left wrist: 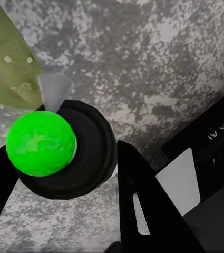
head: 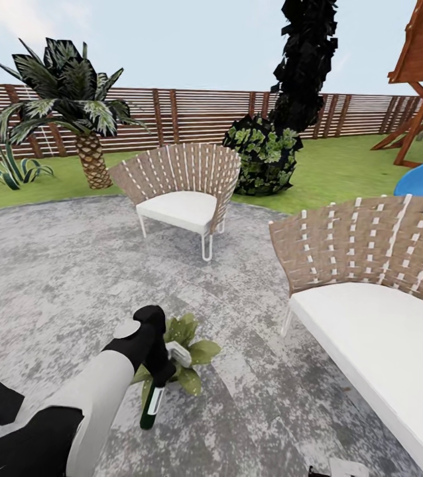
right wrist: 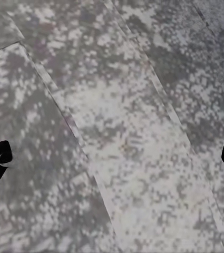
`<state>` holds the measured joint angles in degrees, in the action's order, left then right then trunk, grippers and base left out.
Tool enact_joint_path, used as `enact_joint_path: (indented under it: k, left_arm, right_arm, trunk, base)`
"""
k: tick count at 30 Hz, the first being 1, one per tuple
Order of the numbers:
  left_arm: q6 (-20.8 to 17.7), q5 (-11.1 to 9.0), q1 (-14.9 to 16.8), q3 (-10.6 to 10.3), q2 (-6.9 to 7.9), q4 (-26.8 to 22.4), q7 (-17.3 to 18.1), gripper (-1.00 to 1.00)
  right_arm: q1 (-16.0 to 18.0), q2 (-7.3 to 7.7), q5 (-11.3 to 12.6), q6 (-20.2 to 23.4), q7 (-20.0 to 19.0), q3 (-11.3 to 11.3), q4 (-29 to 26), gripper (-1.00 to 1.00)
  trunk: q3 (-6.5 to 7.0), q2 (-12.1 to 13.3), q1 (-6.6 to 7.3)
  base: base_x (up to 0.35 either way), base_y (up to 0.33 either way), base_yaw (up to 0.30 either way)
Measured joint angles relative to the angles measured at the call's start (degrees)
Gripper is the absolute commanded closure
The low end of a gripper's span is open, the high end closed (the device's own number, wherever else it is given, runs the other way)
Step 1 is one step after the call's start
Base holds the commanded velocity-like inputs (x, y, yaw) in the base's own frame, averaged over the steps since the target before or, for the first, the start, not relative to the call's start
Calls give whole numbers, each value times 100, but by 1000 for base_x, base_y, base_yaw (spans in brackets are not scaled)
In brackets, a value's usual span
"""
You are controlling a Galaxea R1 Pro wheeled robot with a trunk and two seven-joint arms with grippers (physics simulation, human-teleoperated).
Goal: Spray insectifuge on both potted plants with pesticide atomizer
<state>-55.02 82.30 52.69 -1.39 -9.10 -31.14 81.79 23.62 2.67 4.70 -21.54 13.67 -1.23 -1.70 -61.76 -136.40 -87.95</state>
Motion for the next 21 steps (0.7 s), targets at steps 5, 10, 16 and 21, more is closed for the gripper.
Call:
enact_joint_path:
  k: [5,10,16,21]
  left_arm:
    - [5,2,-15,-7,-3,0,151,100]
    - [3,2,-15,-82,-3,0,348,100]
    - [-9,-6,-25,-496,0,-3,364,100]
    - [-10,-8,50,-554,-21,-4,758,100]
  right_arm:
    - [0,6,0,-2,3,-1,0,-100]
    - [0,6,1,-1,1,0,0,-100]
    - [1,4,3,0,0,0,1,-100]
    - [0,12,6,0,1,0,0,-100]
  trunk:
    - [-1,0,2]
    - [-2,0,2]
    - [-2,0,0]
    - [-2,0,0]
  base:
    - [174,-148,6]
    - [213,-125,1]
    - [24,-8,194]
    - [9,0,64]
